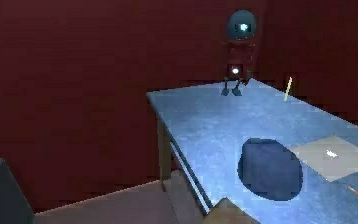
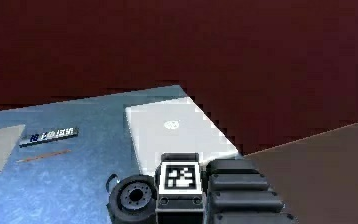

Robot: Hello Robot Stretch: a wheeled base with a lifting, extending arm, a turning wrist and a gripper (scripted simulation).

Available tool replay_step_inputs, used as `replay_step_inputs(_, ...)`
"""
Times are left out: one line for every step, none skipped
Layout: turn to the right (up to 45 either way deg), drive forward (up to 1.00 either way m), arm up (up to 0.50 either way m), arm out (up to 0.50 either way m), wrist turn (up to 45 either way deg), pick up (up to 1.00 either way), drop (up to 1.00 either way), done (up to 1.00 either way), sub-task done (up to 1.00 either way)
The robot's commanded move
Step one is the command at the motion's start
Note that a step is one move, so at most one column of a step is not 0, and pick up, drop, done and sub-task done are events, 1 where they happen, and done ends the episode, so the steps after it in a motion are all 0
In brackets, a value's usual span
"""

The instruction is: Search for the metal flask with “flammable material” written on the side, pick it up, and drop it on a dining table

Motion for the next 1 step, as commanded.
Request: replay_step_inputs(-21.0,0.0,0.0,0.0,0.0,0.0,0.0,0.0,0.0)
